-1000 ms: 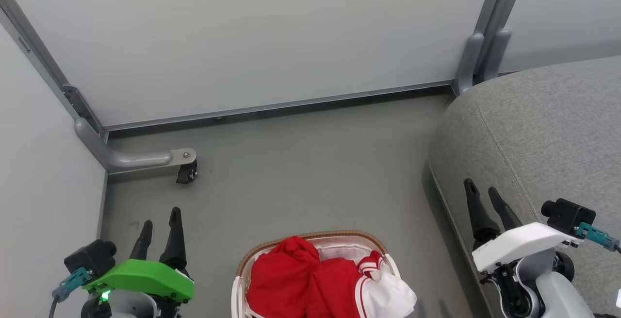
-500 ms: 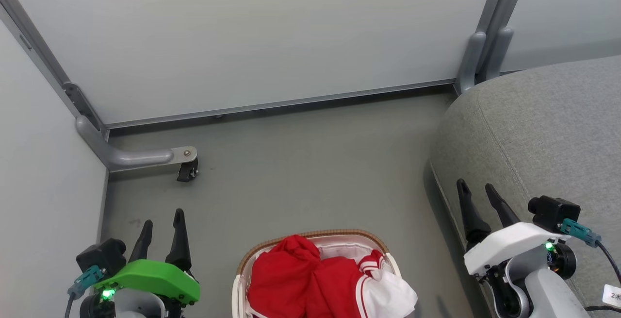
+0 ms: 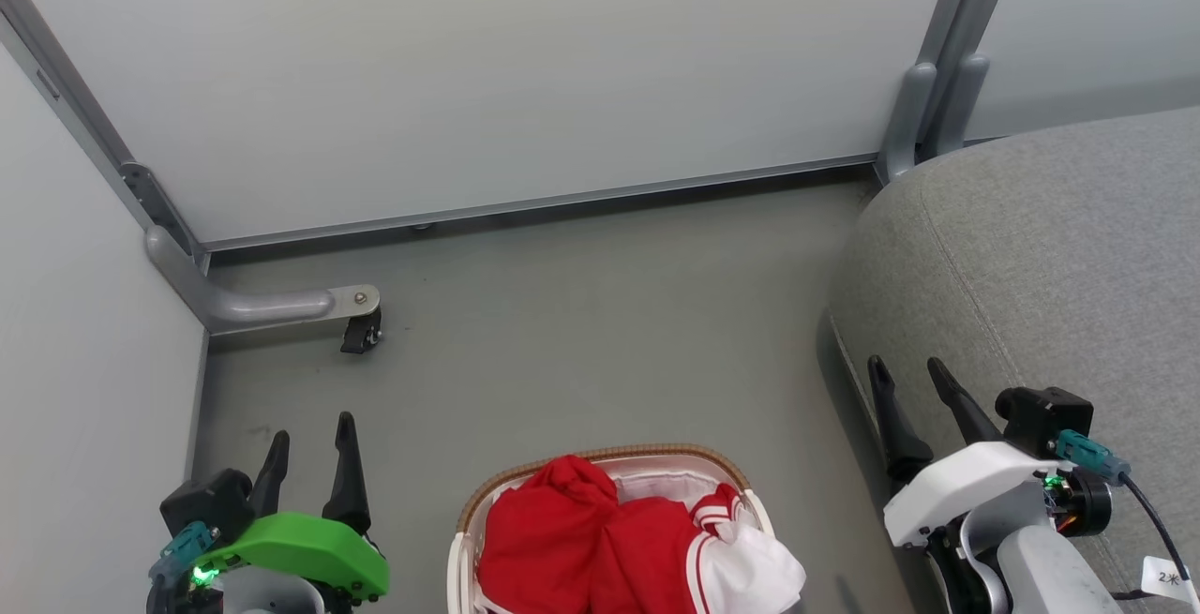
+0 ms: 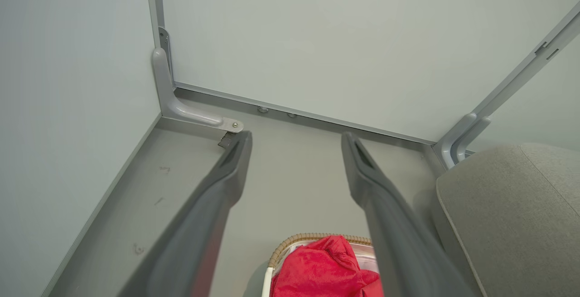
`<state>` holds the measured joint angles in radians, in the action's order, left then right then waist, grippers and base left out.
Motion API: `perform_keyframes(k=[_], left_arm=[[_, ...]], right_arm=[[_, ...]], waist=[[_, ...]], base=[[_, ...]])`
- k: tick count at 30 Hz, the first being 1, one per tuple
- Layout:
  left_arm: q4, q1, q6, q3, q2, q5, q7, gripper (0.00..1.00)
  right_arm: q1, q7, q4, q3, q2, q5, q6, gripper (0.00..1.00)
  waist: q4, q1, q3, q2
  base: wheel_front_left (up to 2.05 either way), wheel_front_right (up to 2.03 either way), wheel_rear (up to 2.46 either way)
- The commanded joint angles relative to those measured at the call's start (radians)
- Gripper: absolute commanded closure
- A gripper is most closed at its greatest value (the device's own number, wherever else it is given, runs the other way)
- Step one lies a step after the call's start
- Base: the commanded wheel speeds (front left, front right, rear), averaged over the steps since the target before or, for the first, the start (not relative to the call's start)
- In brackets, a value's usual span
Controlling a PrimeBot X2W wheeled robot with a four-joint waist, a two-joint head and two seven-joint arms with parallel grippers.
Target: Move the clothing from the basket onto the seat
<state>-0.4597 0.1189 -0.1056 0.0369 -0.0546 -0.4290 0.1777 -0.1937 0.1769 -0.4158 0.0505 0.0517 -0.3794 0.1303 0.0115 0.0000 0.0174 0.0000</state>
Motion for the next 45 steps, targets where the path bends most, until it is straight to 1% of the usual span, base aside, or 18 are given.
perform_keyframes(k=[1,12,18,25,34,38,42,45], left_arm=[[0.001,-0.004,-0.003,-0.003,-0.001,0.025,0.011,0.00],[-0.003,-0.011,-0.008,-0.033,0.003,0.105,0.034,0.00],[-0.001,-0.019,-0.013,-0.029,0.004,0.141,0.047,0.00],[0.021,-0.037,-0.016,-0.019,0.003,0.162,0.060,0.00],[0.047,-0.074,-0.020,-0.016,0.003,0.186,0.076,0.00],[0.044,-0.061,-0.022,-0.008,0.002,0.208,0.082,0.00],[0.037,-0.024,-0.026,0.008,0.002,0.231,0.091,0.00],[0.028,0.006,-0.026,0.019,0.002,0.229,0.088,0.00]], right_arm=[[0.005,0.011,0.003,-0.001,0.003,0.028,0.001,0.00],[0.020,0.035,0.008,-0.014,0.000,0.119,0.000,0.00],[0.029,0.048,0.009,-0.018,0.000,0.166,0.000,0.00],[0.033,0.061,0.015,-0.019,0.000,0.199,0.001,0.00],[0.064,0.077,0.049,-0.050,0.000,0.227,0.001,0.00],[0.049,0.084,0.062,-0.047,0.001,0.241,0.000,0.00],[0.012,0.090,0.082,-0.036,0.001,0.256,0.000,0.00],[-0.015,0.090,0.096,-0.025,0.001,0.241,0.000,0.00]], waist=[[0.000,0.0000,0.000,0.0000],[0.000,0.0000,0.001,0.0000],[-0.001,0.0000,0.004,0.0000],[-0.003,0.0000,0.009,0.0000],[-0.007,0.0000,0.015,0.0000],[-0.022,0.0000,0.058,0.0000],[-0.049,0.0000,0.135,0.0000],[-0.077,0.0000,0.201,0.0000]], base=[[0.00,0.00,0.00],[0.00,0.00,0.00],[0.00,0.00,0.00],[0.00,0.00,0.00],[0.00,0.00,0.00],[0.00,0.00,0.00],[0.00,0.00,0.00],[0.00,0.00,0.00]])
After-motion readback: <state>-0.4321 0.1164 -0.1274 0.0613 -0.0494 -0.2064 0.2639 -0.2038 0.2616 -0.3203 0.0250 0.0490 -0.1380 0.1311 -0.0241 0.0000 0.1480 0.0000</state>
